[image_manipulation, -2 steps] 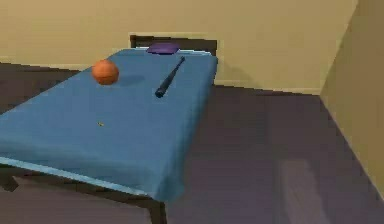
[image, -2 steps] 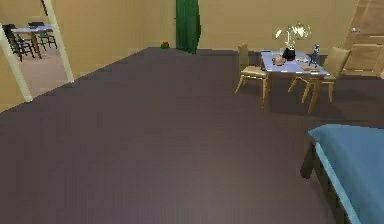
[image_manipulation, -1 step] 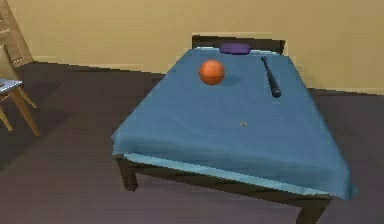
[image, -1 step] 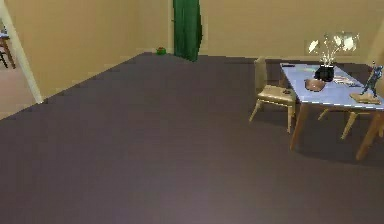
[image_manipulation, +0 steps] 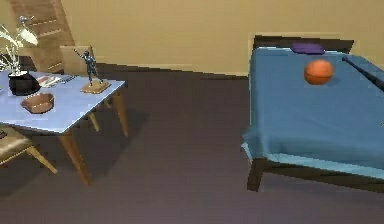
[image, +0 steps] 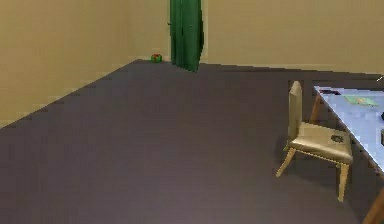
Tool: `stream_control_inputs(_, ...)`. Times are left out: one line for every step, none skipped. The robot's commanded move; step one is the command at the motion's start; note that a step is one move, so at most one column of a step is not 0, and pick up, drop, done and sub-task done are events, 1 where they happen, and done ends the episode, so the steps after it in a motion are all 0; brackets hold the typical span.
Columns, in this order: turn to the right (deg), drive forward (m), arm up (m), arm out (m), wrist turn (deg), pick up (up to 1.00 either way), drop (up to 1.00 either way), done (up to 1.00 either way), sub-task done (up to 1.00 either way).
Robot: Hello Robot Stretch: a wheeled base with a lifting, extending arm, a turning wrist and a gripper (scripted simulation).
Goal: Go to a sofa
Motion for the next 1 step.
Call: stream_control_inputs(3.0, 0.00, 0.00, 0.00, 0.0, 0.00, 0.00, 0.00, 0.00)
